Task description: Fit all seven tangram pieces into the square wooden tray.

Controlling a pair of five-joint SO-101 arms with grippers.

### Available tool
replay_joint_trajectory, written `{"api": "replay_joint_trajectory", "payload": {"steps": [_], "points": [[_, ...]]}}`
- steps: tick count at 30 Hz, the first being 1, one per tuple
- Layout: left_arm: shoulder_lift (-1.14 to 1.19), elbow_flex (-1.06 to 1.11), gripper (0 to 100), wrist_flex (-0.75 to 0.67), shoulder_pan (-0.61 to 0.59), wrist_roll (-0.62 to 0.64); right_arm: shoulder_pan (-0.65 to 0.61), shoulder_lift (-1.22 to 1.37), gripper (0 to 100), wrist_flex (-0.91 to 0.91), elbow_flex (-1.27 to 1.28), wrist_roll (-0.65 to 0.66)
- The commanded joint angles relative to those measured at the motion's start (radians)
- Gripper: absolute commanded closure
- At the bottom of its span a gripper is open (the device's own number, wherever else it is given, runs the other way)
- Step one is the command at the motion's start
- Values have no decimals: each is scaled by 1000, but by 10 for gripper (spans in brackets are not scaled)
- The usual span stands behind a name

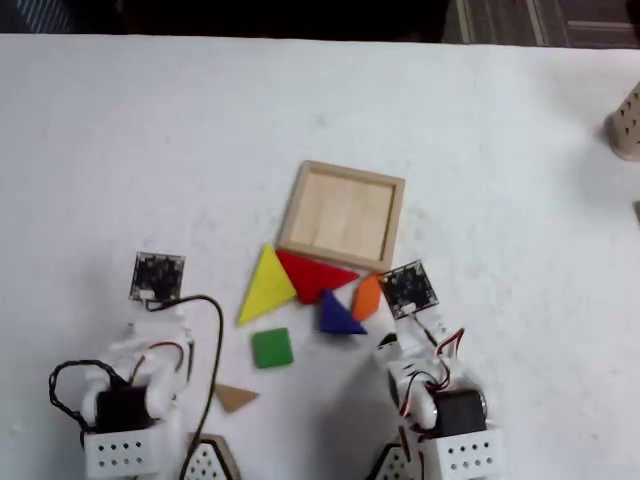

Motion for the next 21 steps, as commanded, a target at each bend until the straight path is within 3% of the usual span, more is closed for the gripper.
{"api": "replay_joint_trajectory", "payload": {"steps": [1, 13, 18, 21], "points": [[-10, -6, 976, 6, 16, -6, -13, -16, 981, 7, 5, -8], [-10, -184, 976, -86, 18, -5, 5, -19, 981, -4, -8, -2], [-10, -198, 976, -170, 18, -9, 199, -18, 981, -137, -83, -2], [-10, -206, 976, -176, 16, -11, 234, -18, 981, -269, -29, -2]]}}
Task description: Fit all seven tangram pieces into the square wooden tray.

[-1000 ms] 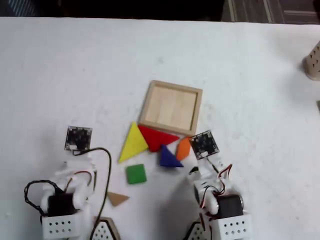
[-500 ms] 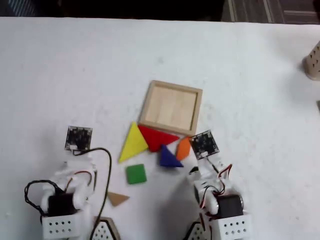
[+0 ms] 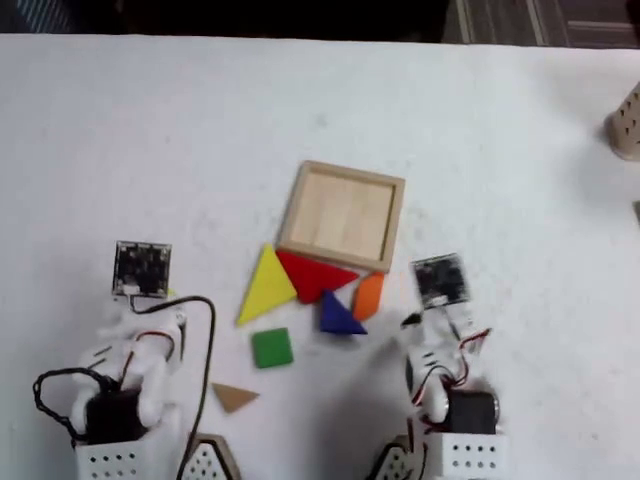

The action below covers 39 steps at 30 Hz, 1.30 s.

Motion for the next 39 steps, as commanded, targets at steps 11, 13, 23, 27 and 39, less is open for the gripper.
{"api": "replay_joint_trajectory", "payload": {"steps": [11, 13, 23, 27, 39], "points": [[154, -284, 976, -15, 8, 0, 30, -8, 981, -211, 0, -2], [309, -374, 976, -14, -16, 0, 28, -8, 981, -168, -57, -2], [909, -612, 976, -41, -44, 173, -173, 136, 981, 84, -339, 0], [960, -493, 976, -206, -41, 255, -269, 447, 981, 84, -445, 0], [969, -342, 732, -419, -137, 279, -673, 900, 980, -205, -539, -9]]}}
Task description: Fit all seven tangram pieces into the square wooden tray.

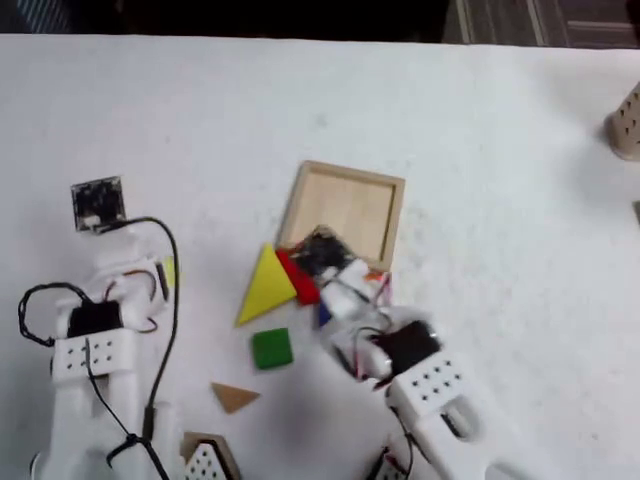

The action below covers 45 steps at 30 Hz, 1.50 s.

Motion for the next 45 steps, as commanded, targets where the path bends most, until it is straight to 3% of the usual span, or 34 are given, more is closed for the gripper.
{"api": "replay_joint_trajectory", "payload": {"steps": [1, 4, 11, 18, 25, 33, 45], "points": [[5, -17, 732, -29, -28, 41, -71, 18, 980, -68, -57, -8], [7, -15, 729, -44, -28, 41, -90, 19, 964, -77, -61, -8], [8, 3, 728, -87, -22, 40, -91, 25, 803, -71, -61, -81], [8, 6, 728, -101, -22, 40, -93, 16, 811, -59, -23, -78], [8, 3, 731, -51, -28, -3, -74, 12, 757, -39, -37, -15], [8, 3, 731, -63, -28, -2, 131, 19, 757, 35, -137, -69], [24, 3, 728, -112, -22, -3, -10, 397, 755, 160, -284, -78]]}}
